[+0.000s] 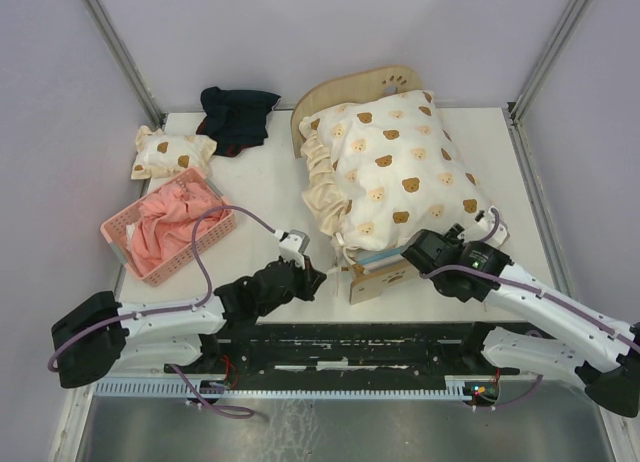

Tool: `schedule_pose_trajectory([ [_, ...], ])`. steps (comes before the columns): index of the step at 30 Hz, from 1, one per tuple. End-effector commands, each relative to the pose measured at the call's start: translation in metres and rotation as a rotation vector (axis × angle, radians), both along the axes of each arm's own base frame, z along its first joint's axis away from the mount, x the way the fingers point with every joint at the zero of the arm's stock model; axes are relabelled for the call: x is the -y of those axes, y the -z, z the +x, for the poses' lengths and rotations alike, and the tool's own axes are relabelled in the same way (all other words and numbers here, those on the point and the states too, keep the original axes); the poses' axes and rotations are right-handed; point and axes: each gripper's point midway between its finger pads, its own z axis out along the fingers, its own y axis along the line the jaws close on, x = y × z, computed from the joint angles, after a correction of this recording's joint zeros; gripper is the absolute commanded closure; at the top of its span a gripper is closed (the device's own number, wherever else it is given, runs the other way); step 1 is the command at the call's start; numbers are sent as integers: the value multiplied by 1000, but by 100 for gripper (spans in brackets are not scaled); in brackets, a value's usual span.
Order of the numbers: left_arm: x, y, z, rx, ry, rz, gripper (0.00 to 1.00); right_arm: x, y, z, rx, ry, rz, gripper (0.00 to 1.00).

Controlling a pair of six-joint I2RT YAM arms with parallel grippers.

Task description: Set up the pet bed

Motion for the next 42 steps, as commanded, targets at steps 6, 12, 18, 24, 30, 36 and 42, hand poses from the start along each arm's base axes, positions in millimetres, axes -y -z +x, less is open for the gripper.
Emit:
schedule_pose_trajectory([
  [6,23,-30,15,56,12,-55,97,38,8,16,15,64,-165,63],
  [12,33,-33,21,54,21,-53,97,54,14,25,-7,82,-208,94],
  [18,42,-30,29,53,33,-43,97,74,9,46,2,108,-277,98],
  [24,50,-29,49,32,45,-49,97,104,-3,75,-21,128,-318,98],
  [30,58,-43,70,30,81,-100,97,80,-29,92,-12,-148,-321,79],
  [36,61,-44,79,5,120,-123,97,33,-67,79,126,-573,-316,57],
  [42,58,-37,85,-45,113,-145,97,-3,-90,69,288,-894,-400,55],
])
